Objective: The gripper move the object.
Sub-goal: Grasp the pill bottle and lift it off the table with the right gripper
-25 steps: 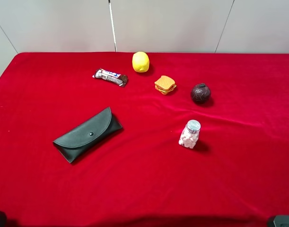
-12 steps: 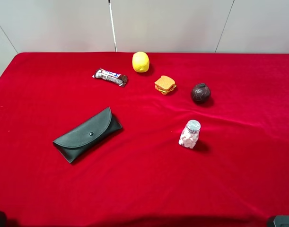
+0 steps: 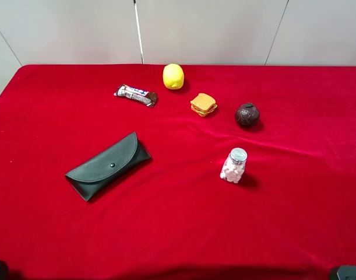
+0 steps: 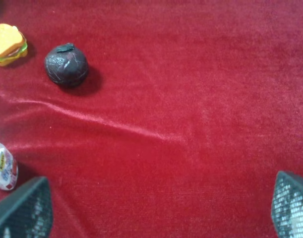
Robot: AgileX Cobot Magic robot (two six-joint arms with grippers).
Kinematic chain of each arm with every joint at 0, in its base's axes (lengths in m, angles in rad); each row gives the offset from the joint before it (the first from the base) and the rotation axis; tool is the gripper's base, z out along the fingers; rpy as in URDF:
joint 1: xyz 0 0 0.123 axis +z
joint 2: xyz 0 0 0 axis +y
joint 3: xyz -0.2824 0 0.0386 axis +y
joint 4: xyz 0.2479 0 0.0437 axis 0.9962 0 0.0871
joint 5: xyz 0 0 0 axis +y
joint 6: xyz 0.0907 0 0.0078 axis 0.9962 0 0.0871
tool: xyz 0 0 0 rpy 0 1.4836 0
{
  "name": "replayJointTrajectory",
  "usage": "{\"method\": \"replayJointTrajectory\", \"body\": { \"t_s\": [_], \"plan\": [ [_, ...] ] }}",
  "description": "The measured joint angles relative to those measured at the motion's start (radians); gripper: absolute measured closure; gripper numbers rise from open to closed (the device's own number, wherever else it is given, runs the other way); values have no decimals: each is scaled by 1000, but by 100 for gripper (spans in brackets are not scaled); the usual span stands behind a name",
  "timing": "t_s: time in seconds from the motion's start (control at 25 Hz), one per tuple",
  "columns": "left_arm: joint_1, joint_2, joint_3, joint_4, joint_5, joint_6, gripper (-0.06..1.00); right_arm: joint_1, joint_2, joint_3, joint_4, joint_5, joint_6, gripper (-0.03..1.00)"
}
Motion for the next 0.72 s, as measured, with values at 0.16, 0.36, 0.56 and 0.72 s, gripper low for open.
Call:
{"method": "replayJointTrajectory", "body": {
  "t_s": [0.16, 0.36, 0.56, 0.72],
  "plan": [
    [0, 0, 0, 0, 0, 0, -1, 0, 2, -2, 31, -1, -22, 30],
    [0, 0, 0, 0, 0, 0, -1, 0, 85, -29, 69, -10, -27, 30],
    [0, 0, 0, 0, 0, 0, -1, 0, 216, -74, 96, -18, -69, 30],
    [0, 0, 0, 0, 0, 0, -1, 33, 305, -92, 121, -40, -113, 30]
  ]
}}
